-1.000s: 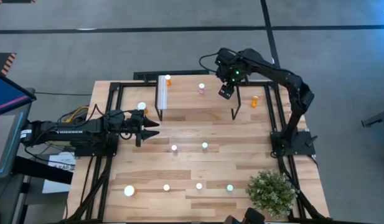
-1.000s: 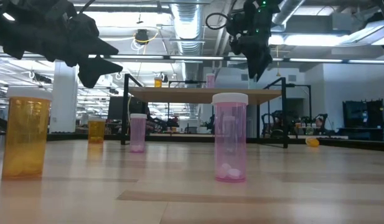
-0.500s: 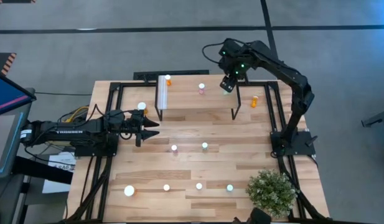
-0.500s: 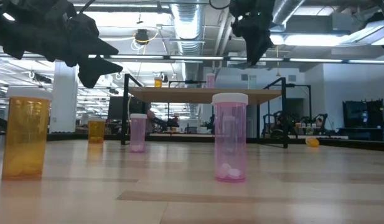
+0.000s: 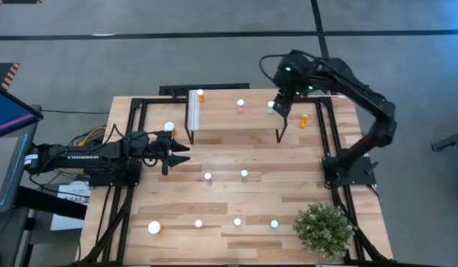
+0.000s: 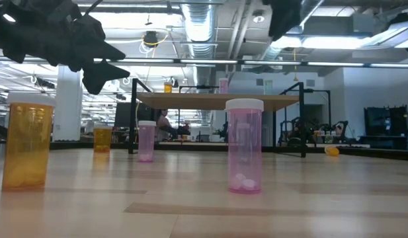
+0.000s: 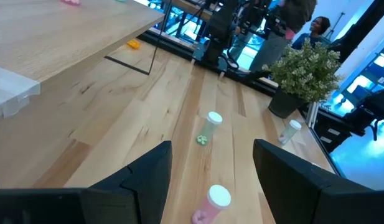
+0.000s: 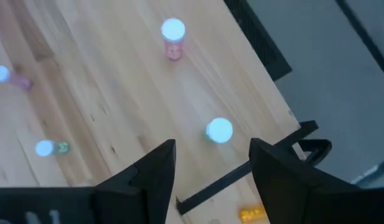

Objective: Pick and place medicine bottles onto shelf by color
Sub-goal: Put the top small orange pill bottle on the shelf

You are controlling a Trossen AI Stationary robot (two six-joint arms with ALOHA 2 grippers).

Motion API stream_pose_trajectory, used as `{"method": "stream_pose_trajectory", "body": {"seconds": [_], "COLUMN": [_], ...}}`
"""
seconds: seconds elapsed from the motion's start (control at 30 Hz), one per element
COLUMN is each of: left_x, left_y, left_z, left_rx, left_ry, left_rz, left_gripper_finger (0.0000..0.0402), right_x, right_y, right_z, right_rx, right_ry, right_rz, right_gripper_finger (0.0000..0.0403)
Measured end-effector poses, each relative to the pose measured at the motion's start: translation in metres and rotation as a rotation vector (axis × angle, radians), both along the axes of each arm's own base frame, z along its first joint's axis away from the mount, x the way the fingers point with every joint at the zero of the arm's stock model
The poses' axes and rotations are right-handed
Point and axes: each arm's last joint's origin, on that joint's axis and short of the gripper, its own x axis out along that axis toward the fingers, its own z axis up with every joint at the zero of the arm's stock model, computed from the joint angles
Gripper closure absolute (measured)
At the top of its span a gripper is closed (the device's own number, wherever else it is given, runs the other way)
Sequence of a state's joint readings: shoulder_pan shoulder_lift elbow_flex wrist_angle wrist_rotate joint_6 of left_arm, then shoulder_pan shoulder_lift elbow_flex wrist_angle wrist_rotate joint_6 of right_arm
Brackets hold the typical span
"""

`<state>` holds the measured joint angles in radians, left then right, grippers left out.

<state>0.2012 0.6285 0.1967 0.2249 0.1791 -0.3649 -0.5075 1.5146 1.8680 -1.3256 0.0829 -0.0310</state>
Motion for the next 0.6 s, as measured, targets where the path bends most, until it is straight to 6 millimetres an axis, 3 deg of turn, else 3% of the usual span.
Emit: {"method": "stream_pose_trajectory", "body": {"seconds": [0.2,0.6], "left_x": [0.0,0.0], "left_y": [0.0,0.0], "left_z": [0.0,0.001], "left_rx": [0.002,0.016], "left_ry": [-0.003,-0.005], "left_rz": [0.004,0.005], "left_gripper_finger": [0.0187,0.0187], "right_x": [-0.024,-0.055], "right_y": [0.016,0.04], "right_z": [-0.007,-0.059], "right_rx": [-0.027,-0.124], "right_ry": [-0.08,-0.248], "right_rz": [-0.008,0.039], "right_gripper_finger": [0.018,0.018]}}
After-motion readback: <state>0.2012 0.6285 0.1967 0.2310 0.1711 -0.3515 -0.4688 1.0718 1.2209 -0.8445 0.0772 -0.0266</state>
